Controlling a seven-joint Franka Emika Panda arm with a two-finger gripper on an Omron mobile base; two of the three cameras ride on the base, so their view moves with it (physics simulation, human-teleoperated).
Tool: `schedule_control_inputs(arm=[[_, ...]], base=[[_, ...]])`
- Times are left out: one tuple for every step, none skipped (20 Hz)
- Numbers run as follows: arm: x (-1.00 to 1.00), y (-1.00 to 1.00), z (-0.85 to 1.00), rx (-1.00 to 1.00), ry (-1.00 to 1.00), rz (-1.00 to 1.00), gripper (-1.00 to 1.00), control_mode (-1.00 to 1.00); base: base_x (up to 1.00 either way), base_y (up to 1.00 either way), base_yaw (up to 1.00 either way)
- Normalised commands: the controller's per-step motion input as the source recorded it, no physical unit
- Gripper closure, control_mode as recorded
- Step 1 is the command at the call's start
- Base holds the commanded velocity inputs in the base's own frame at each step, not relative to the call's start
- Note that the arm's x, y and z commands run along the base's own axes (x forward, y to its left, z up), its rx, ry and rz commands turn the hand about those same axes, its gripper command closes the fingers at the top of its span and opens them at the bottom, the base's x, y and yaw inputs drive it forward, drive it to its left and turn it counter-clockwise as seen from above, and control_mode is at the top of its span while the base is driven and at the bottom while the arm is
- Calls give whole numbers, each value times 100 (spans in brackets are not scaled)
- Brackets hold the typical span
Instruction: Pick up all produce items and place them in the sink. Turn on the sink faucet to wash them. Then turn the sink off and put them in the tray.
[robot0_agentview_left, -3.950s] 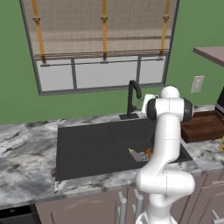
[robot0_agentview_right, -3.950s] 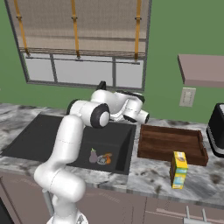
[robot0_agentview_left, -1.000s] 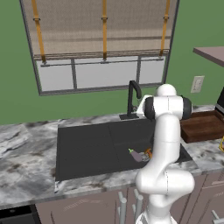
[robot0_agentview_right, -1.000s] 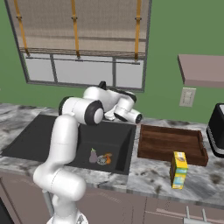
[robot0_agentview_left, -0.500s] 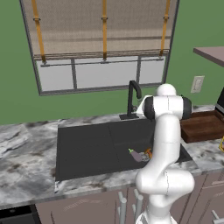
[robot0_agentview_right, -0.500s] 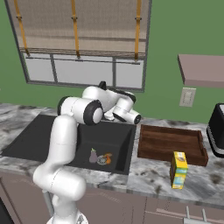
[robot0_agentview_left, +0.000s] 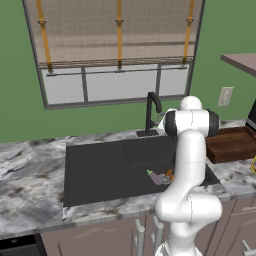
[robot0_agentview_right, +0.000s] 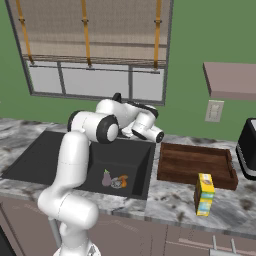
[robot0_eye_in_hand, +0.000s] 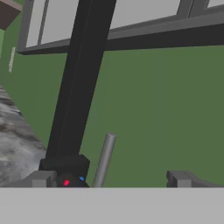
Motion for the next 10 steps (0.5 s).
schedule_control_inputs(arm=[[7,-30,4,3,0,0,-100,-100],[5,-29,7,3,0,0,-100,-100],[8,-24,5,2,0,0,-100,-100],[10,-18,4,2,0,0,-100,-100],[15,-8,7,2,0,0,-100,-100],[18,0,4,1,0,0,-100,-100],[20,0,0,1,0,0,-100,-100],[21,0,0,1,0,0,-100,-100],[20,0,0,1,0,2,-100,-100],[17,0,0,1,0,3,-100,-100]], base=[[0,0,0],[0,0,0],[0,0,0],[0,0,0],[0,0,0],[0,0,0],[0,0,0],[0,0,0],[0,0,0],[0,0,0]])
